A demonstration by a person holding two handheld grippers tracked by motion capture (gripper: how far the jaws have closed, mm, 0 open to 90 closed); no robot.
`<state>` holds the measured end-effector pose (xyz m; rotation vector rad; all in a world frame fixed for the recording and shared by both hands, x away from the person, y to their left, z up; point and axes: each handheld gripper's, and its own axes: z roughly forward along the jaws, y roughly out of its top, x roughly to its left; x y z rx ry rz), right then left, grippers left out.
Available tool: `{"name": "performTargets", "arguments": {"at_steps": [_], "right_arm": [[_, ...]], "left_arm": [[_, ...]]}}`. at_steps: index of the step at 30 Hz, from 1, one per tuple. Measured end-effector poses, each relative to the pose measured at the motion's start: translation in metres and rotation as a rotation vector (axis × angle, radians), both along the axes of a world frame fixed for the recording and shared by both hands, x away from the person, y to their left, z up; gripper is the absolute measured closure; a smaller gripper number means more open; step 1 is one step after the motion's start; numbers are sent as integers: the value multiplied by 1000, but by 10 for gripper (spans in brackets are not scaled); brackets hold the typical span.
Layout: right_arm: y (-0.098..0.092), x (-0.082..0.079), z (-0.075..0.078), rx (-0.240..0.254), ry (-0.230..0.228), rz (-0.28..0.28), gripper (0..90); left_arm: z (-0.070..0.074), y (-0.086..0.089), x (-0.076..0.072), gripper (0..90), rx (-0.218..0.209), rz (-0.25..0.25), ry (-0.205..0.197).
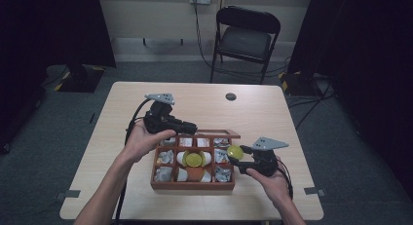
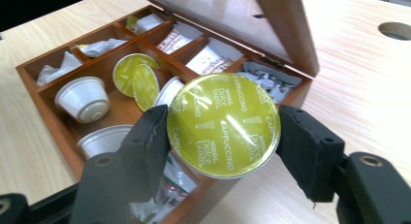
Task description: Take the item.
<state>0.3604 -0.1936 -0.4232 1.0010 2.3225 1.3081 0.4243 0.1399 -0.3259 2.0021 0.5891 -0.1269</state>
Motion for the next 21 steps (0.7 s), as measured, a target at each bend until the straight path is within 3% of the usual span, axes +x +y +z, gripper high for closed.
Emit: {"name": "performTargets", "arguments": {"at_steps": [17, 21], "right_arm": [[-21, 23, -1, 7, -1, -92, 371], [-24, 34, -3, -25, 7, -112, 370]], "left_arm": [[0, 0, -1, 816, 7, -6, -5], [0, -1, -1, 817, 13, -8, -7]]}}
